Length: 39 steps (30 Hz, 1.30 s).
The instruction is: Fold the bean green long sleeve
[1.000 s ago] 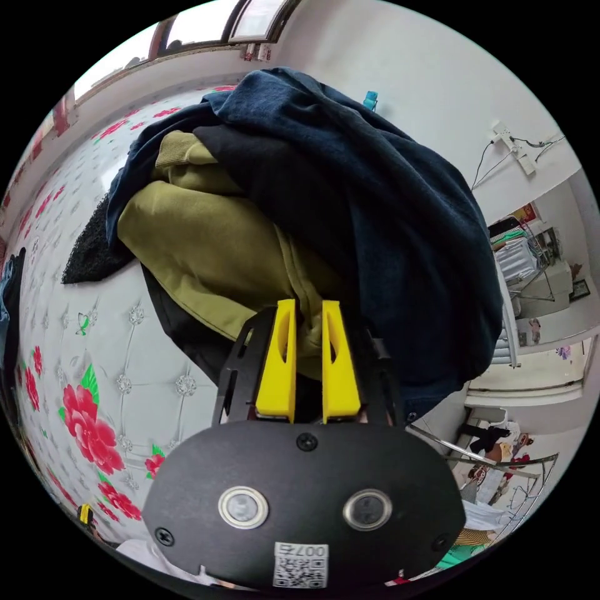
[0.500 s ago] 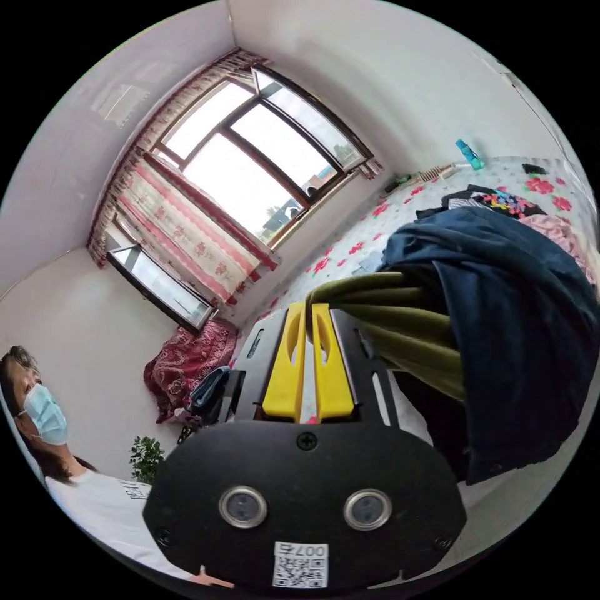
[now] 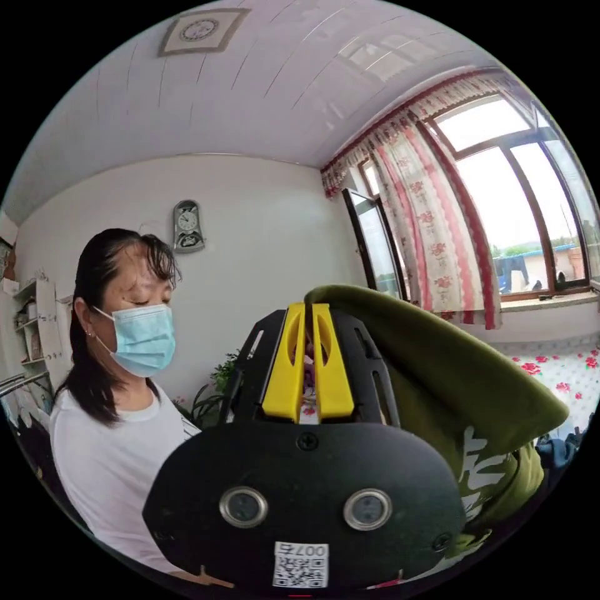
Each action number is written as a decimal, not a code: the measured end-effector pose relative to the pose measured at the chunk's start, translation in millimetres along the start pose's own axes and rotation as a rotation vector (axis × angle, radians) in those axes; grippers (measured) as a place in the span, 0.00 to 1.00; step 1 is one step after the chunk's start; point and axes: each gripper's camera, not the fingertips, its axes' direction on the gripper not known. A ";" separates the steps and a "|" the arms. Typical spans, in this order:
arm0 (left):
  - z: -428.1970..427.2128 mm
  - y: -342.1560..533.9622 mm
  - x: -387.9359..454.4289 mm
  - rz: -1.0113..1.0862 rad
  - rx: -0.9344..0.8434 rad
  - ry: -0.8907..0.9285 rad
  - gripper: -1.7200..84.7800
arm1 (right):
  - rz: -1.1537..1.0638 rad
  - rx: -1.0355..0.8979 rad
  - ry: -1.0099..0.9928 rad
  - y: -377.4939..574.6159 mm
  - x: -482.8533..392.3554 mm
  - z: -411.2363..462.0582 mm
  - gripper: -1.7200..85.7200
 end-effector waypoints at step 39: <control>-311.0 40.2 -201.1 -0.201 0.482 0.369 0.02 | 0.232 -0.951 0.449 329.9 92.5 389.6 0.11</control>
